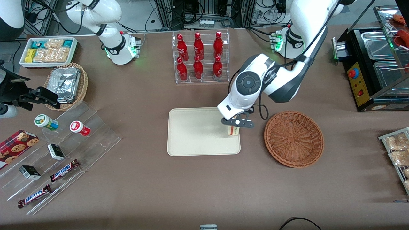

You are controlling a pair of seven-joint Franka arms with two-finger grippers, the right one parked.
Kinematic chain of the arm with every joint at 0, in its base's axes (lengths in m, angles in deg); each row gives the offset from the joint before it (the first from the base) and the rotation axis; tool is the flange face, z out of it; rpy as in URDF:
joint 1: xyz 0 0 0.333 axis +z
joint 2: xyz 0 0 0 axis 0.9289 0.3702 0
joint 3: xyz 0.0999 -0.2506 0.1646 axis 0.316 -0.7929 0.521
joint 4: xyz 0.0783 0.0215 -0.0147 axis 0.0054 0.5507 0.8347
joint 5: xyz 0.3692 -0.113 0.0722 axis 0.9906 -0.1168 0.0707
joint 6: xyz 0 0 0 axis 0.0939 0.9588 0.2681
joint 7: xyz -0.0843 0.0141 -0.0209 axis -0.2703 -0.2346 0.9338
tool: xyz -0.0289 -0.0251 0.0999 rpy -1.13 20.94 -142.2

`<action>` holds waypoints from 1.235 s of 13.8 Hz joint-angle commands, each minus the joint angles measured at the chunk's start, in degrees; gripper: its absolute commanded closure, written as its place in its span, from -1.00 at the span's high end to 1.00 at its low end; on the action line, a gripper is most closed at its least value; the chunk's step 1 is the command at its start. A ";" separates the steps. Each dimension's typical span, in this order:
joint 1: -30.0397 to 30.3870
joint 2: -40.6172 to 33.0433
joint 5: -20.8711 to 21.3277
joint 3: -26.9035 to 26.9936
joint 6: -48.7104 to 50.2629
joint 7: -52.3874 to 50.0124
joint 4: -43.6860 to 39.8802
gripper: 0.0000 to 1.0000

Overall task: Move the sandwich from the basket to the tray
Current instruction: 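Carry the held sandwich over the cream tray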

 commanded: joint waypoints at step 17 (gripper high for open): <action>-5.71 12.46 7.19 0.62 -5.79 -13.23 -8.20 -1.00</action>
